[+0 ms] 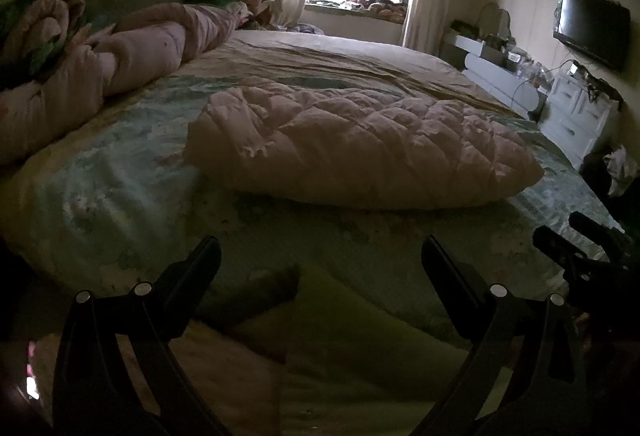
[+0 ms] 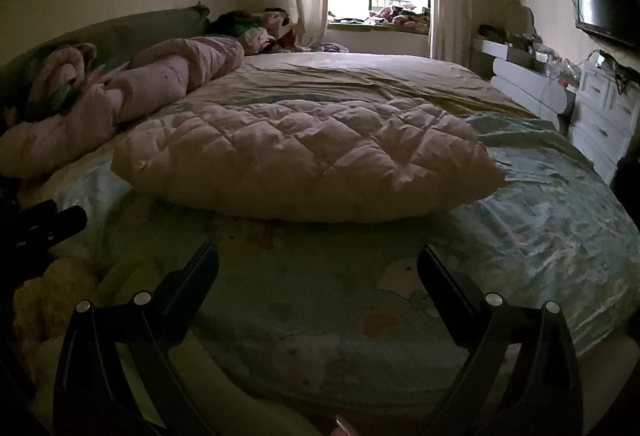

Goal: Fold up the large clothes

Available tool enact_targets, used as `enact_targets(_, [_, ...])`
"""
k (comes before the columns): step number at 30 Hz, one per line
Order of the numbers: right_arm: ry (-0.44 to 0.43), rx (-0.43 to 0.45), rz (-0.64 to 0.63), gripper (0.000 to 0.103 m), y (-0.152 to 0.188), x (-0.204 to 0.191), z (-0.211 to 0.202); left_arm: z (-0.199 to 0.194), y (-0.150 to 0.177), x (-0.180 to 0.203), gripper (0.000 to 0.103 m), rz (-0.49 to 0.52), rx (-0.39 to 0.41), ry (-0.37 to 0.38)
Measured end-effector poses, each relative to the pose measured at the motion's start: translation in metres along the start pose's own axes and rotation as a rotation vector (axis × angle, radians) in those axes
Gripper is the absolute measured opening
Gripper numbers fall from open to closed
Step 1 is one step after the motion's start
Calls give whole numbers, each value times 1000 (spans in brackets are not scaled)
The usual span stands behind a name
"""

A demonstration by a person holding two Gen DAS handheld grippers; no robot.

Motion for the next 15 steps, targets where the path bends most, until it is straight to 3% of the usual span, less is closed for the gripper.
enact_targets(15, [-8, -6, -36, 99, 1, -10, -1, 3, 4, -5, 94, -15, -10, -17])
Point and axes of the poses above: each gripper's, at about its wrist camera, not at the fingertips, and z roughly the way its jaws point, x to its right, y to its underside, the point moved 10 cm from there along z, roughly the way its jaws point, and after that the axes turned 14 degrees about -x, right-handed, at the moved point
